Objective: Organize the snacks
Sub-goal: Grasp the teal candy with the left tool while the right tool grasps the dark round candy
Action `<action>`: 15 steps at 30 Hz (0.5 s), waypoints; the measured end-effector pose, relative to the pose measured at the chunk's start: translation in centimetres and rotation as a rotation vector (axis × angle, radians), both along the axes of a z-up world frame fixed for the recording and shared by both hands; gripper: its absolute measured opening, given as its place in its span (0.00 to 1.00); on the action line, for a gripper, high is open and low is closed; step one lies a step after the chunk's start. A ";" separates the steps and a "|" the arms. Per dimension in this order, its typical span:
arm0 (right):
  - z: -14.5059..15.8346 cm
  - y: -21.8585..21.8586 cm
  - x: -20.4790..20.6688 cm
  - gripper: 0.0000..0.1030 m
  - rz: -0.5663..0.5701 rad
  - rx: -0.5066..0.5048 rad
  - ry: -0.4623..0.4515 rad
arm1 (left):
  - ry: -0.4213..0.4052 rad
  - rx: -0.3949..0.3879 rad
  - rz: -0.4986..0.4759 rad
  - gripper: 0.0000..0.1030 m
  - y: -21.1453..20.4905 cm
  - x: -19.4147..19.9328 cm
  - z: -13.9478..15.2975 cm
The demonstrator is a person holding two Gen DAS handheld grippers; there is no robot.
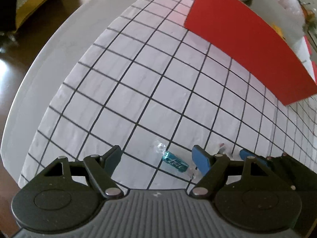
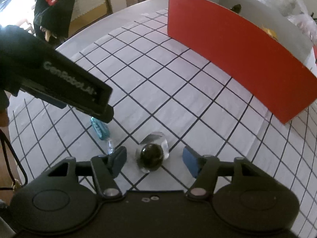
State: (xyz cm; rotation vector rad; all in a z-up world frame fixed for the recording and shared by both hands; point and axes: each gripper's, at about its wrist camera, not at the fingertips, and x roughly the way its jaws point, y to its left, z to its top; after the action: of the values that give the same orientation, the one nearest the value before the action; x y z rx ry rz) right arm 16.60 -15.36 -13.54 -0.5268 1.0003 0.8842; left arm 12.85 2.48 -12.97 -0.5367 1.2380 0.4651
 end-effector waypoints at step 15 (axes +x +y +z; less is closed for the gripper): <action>0.2 -0.3 -0.1 0.32 0.088 0.019 -0.023 | 0.026 0.060 0.070 0.57 -2.2 0.4 -0.6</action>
State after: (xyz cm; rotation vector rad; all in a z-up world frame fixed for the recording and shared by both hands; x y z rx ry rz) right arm 16.54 -15.65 -13.37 -0.5668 0.9528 0.9636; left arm 13.24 0.30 -13.57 -0.5259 1.2295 0.5682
